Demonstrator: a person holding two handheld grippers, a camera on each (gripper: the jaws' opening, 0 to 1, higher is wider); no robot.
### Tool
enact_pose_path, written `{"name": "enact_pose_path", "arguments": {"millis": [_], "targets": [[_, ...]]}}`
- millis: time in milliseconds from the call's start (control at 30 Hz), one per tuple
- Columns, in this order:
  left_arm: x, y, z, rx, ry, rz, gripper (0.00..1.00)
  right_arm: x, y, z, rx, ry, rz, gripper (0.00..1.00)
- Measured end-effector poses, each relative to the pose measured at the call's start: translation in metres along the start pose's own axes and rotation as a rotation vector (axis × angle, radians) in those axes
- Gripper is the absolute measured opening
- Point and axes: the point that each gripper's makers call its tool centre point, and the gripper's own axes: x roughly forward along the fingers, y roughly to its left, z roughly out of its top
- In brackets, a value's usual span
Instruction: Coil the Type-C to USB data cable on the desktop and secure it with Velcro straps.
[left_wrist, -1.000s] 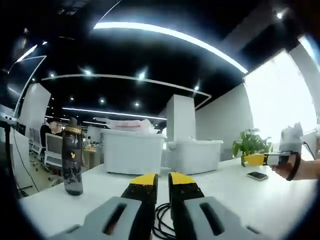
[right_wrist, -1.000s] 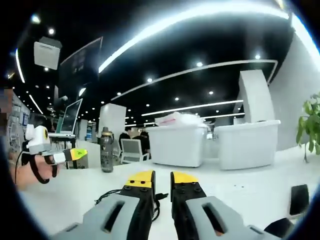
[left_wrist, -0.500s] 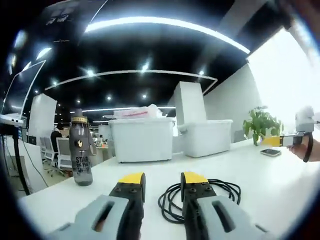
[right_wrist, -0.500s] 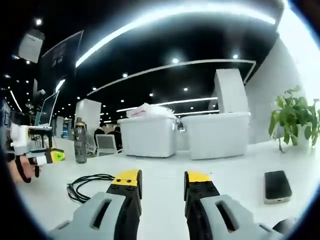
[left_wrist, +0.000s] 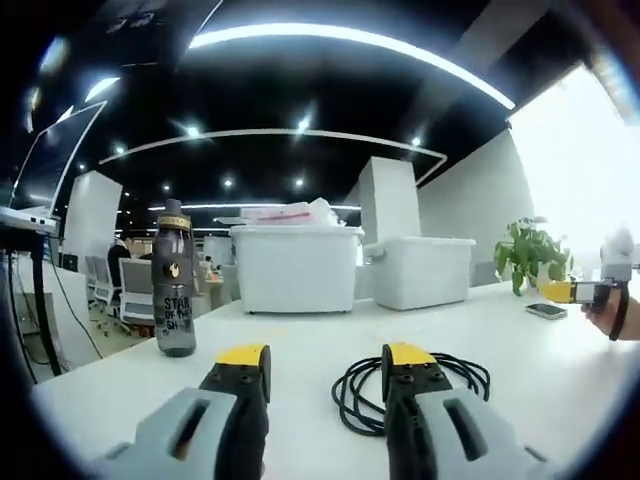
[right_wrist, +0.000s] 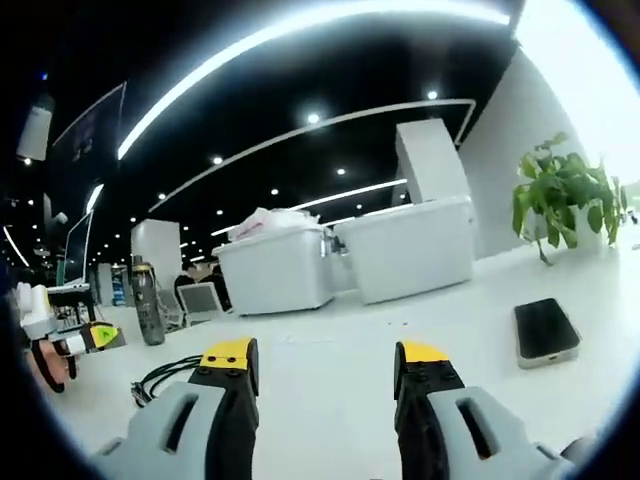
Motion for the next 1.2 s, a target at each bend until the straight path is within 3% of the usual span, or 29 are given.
{"name": "enact_pose_path", "arguments": {"millis": [200, 300, 400, 467, 700, 1200], "targets": [[0.001, -0.007, -0.017, 0.057, 0.05, -0.014, 0.46, -0.003, 0.004, -0.004, -0.062, 0.006, 0.007, 0.54], [0.0, -0.011, -0.017, 0.074, 0.047, -0.026, 0.46, -0.004, 0.008, -0.004, -0.082, 0.002, 0.022, 0.54], [-0.001, -0.012, -0.017, 0.071, 0.046, -0.033, 0.46, -0.003, 0.009, -0.012, -0.032, 0.022, 0.032, 0.54], [0.0, -0.012, -0.017, 0.059, 0.047, -0.033, 0.46, -0.004, 0.01, -0.017, -0.042, 0.033, 0.029, 0.54], [0.001, -0.006, -0.018, 0.038, 0.052, -0.021, 0.46, -0.006, 0.018, -0.014, -0.106, 0.015, 0.047, 0.54], [-0.004, -0.017, -0.015, 0.044, 0.05, -0.048, 0.46, -0.005, 0.017, -0.016, -0.114, 0.023, 0.045, 0.53]]}}
